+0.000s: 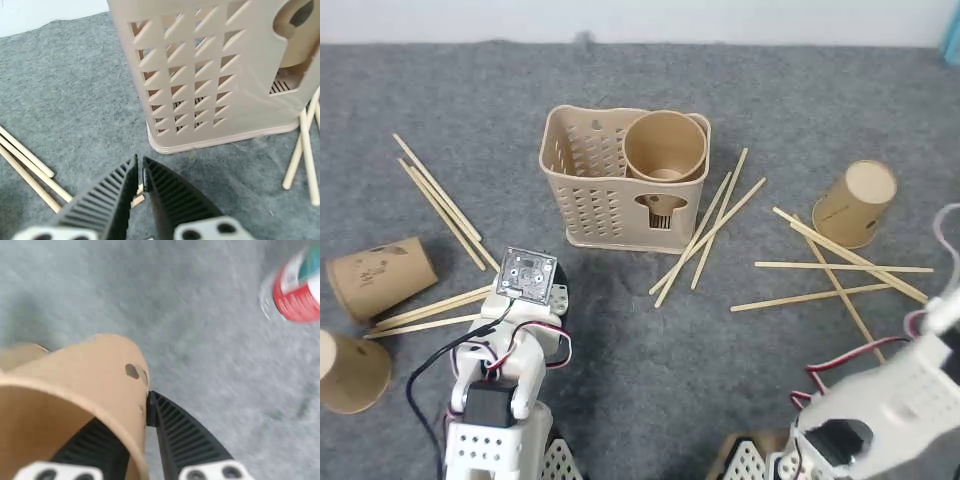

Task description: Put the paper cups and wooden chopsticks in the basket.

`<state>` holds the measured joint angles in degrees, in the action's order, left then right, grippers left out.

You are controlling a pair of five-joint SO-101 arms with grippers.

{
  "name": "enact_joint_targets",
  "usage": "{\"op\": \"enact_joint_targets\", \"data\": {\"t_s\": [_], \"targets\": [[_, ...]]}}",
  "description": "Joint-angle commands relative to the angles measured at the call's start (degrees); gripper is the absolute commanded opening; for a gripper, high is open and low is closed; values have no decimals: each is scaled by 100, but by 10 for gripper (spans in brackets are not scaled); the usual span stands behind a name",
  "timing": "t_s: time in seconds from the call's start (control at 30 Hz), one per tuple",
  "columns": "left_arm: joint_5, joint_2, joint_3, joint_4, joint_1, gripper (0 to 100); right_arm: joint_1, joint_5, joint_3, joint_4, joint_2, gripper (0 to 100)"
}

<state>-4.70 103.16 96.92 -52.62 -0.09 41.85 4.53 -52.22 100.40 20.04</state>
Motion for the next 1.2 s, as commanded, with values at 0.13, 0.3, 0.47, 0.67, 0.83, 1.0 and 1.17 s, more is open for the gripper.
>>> {"op": "enact_joint_targets", "data": {"t_s": [0.13,0.3,0.47,0.67,0.83,1.0,1.17], "targets": [[-62,26,-31,-53,-9,14,-1763,-1204,-1433,189,-708,6],[-62,26,-31,-44,-9,14,-3134,-1591,-2163,13,-699,6],[-62,26,-31,-35,-9,14,-4541,-1371,-2347,-268,-725,6],[-62,26,-31,-35,-9,14,-5833,-668,-2321,-163,-690,6],[-62,26,-31,-26,-9,14,-6167,-651,-2286,171,-655,6],[-62,26,-31,-26,-9,15,-6097,-308,-1679,251,-576,6],[-70,26,-31,-18,-9,15,-5930,-185,-686,251,-1033,6]]}}
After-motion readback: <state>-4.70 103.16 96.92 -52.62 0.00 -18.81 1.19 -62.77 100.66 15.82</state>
